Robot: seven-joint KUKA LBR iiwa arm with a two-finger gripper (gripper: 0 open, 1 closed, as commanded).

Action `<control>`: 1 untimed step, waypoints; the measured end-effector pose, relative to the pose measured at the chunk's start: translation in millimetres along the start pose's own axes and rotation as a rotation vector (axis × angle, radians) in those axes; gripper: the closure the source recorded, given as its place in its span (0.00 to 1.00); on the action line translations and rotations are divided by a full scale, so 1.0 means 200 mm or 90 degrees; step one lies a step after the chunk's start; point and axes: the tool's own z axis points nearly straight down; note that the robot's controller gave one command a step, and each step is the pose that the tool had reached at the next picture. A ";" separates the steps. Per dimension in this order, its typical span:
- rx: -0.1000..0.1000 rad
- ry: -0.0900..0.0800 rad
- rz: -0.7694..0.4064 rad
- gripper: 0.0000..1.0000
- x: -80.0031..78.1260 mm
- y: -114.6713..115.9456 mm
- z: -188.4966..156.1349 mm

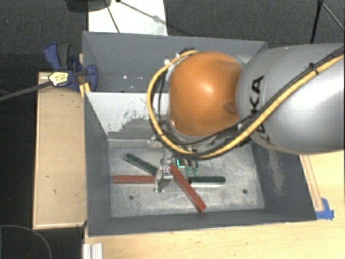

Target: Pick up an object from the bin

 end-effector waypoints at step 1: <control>-0.001 -0.005 0.004 0.00 -0.01 -0.01 -0.02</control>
Offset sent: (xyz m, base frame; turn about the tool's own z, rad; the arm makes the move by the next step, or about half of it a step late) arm 0.0375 0.0299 -0.1755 0.1794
